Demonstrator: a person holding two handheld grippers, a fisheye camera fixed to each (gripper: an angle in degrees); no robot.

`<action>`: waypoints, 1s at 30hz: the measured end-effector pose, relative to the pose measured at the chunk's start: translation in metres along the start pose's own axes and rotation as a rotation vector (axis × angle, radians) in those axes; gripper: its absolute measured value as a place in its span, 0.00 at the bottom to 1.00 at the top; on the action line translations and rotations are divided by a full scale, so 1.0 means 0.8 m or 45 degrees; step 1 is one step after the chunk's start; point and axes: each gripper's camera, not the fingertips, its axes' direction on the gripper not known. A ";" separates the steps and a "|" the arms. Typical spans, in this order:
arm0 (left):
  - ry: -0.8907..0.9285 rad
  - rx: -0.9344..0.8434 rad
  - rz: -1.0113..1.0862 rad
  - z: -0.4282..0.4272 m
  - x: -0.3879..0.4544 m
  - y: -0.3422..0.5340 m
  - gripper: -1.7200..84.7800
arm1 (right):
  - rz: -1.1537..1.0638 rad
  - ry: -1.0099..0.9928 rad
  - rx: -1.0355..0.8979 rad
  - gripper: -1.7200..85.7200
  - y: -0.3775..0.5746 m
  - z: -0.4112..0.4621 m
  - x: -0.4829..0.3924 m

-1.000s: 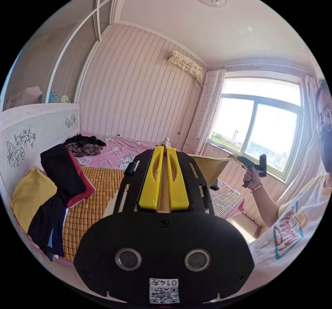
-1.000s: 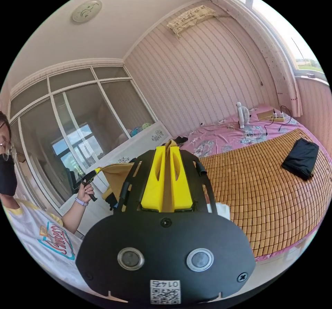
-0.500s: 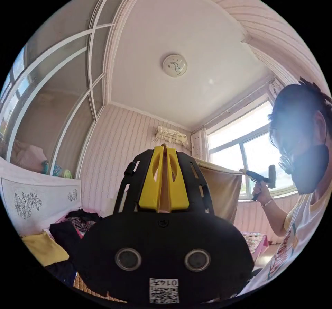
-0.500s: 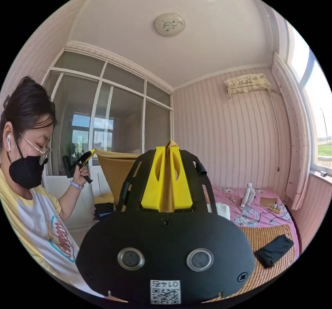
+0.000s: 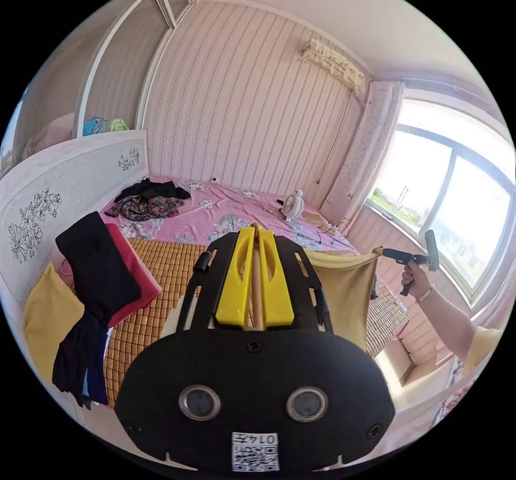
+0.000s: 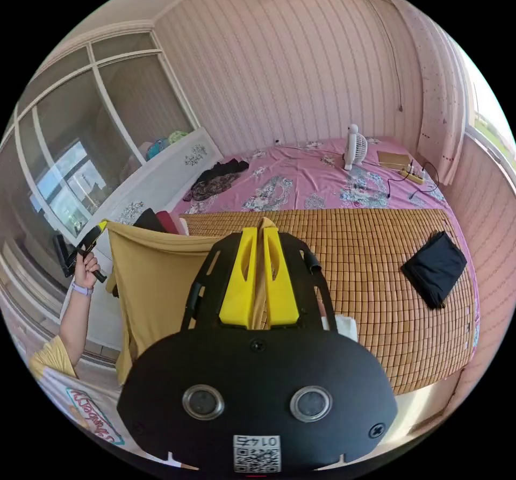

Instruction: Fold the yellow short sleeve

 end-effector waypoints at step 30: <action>0.040 -1.118 -0.181 0.291 -0.164 0.209 0.01 | 0.495 -0.050 -0.508 0.03 0.149 0.295 0.131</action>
